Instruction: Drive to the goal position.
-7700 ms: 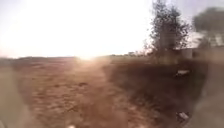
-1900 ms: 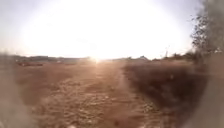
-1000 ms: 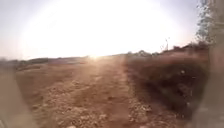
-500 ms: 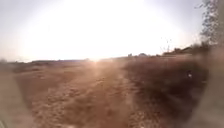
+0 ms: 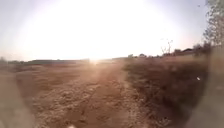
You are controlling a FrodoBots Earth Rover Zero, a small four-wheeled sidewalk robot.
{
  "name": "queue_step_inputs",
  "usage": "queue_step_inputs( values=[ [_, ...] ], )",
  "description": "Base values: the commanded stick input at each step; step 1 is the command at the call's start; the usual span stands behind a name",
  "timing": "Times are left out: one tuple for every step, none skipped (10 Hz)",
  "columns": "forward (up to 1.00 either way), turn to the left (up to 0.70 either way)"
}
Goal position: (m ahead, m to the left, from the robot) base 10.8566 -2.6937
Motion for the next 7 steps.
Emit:
queue_step_inputs(
  values=[
    [0.70,0.00],
    [0.70,0.00],
    [0.70,0.00],
    [0.70,0.00],
    [0.70,0.00],
    [0.70,0.00],
    [0.70,0.00]
  ],
)
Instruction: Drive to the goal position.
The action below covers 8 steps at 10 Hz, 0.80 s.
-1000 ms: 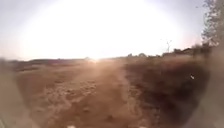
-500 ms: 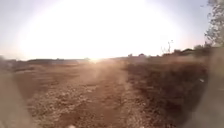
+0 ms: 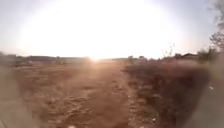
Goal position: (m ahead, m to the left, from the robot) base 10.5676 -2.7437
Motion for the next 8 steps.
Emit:
queue_step_inputs(
  values=[
    [0.70,0.00],
    [0.70,0.00],
    [0.70,0.00],
    [0.70,0.00],
    [0.70,0.00],
    [0.70,0.00],
    [0.70,0.00],
    [0.70,0.00]
  ],
)
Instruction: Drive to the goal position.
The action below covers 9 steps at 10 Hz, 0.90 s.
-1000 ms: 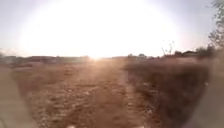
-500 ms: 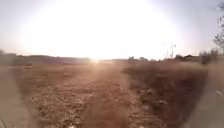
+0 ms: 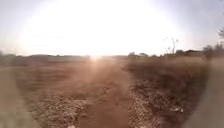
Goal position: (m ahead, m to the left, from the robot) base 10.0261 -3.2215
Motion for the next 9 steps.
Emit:
queue_step_inputs(
  values=[
    [0.70,0.00],
    [0.70,0.00],
    [0.70,0.00],
    [0.70,0.00],
    [0.70,0.00],
    [0.70,0.01],
    [0.70,0.34],
    [0.70,0.26],
    [0.70,0.17]
  ],
)
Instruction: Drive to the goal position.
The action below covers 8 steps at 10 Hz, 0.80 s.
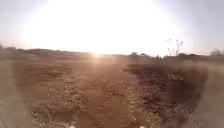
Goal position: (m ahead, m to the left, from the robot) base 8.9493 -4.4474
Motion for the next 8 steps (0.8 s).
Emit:
queue_step_inputs(
  values=[
    [0.70,0.09],
    [0.70,0.01],
    [0.70,0.00],
    [0.70,0.00],
    [0.70,0.00],
    [0.70,0.00],
    [0.70,0.00],
    [0.70,0.00]
  ],
)
